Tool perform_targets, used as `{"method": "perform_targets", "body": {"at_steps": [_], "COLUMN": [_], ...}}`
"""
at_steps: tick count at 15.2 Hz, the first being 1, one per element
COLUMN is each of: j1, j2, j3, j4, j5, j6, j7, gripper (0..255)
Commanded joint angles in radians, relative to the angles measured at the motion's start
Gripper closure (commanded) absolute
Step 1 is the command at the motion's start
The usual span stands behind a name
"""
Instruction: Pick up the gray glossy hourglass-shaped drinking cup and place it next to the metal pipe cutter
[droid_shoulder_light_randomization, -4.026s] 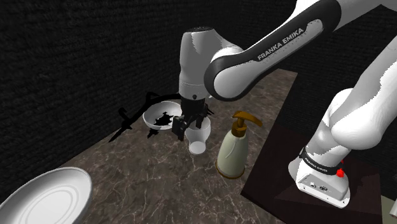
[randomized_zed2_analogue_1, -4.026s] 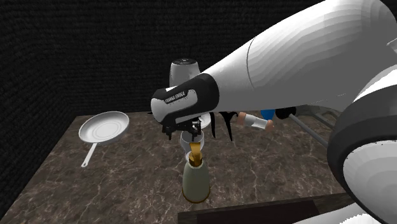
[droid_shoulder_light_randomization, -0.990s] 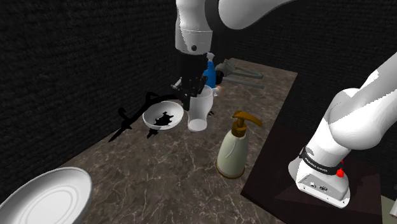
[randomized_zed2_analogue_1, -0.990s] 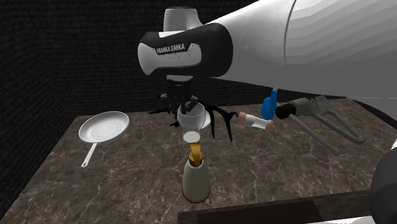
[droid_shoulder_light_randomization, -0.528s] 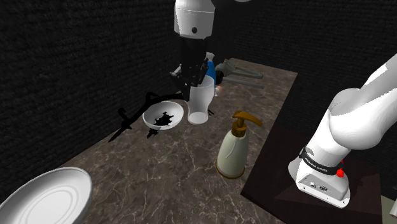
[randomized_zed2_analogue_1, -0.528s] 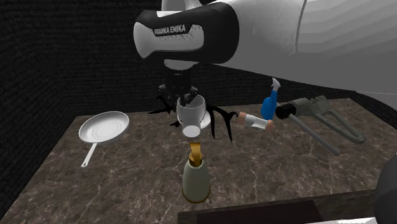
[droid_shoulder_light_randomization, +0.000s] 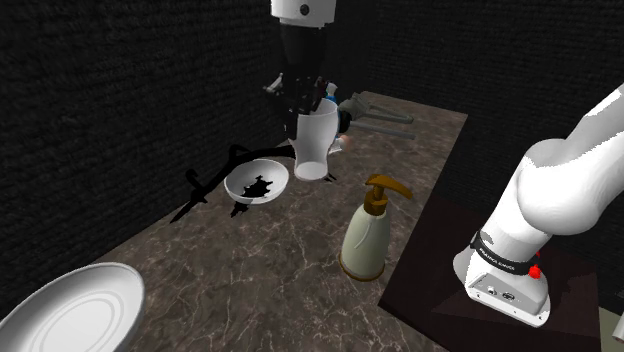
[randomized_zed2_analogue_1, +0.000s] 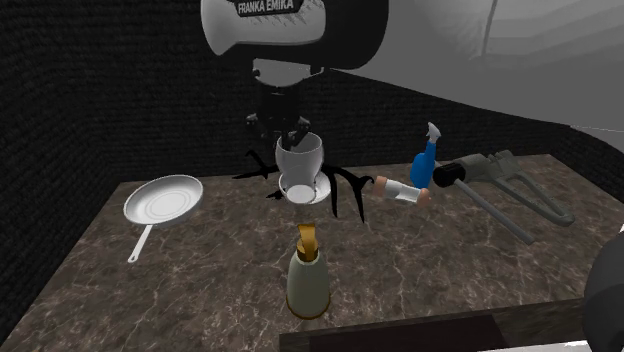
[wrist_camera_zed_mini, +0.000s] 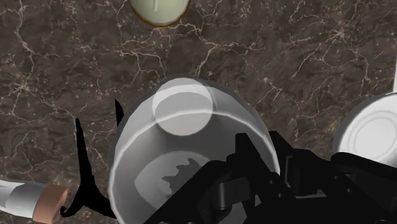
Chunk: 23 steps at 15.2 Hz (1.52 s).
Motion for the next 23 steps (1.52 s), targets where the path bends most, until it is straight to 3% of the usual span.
{"method": "perform_targets", "body": {"at_steps": [1, 10, 23], "j1": [-0.007, -0.050, -0.145], "j2": [-0.027, -0.218, -0.335], "j3": [-0.023, -0.204, -0.464], "j4": [-0.014, -0.195, -0.299], "j5": [0.008, 0.025, -0.078], "j6": [-0.015, -0.054, -0.109], "j7": [-0.030, -0.266, -0.582], "gripper": [255, 255, 255]}}
